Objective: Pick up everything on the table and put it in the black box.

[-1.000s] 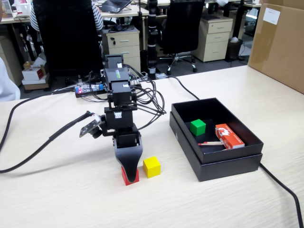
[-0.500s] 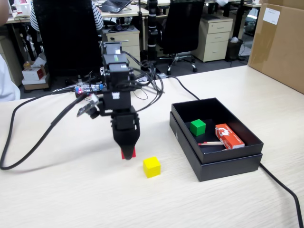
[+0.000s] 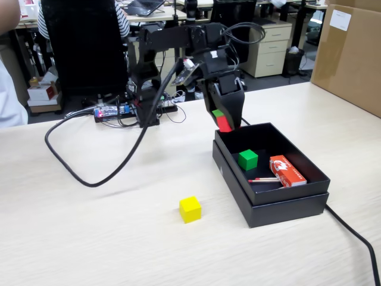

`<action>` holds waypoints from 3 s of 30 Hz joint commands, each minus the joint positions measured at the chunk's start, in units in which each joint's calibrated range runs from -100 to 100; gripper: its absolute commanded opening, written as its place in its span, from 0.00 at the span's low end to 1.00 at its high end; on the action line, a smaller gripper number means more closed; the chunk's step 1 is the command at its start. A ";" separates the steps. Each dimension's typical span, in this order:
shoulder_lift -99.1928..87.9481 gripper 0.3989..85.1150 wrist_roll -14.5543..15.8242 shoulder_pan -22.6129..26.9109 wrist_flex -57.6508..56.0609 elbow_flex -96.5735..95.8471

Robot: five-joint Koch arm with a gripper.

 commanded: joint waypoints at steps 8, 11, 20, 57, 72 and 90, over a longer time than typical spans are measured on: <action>27.83 0.02 0.83 0.59 0.19 20.40; 32.42 0.13 0.78 0.24 0.10 20.59; 36.78 0.16 0.78 -0.39 0.10 20.40; -0.05 0.56 0.00 -8.89 0.01 -0.36; 35.52 0.57 -2.00 -12.21 0.45 22.22; 50.78 0.53 -5.52 -13.43 0.53 30.83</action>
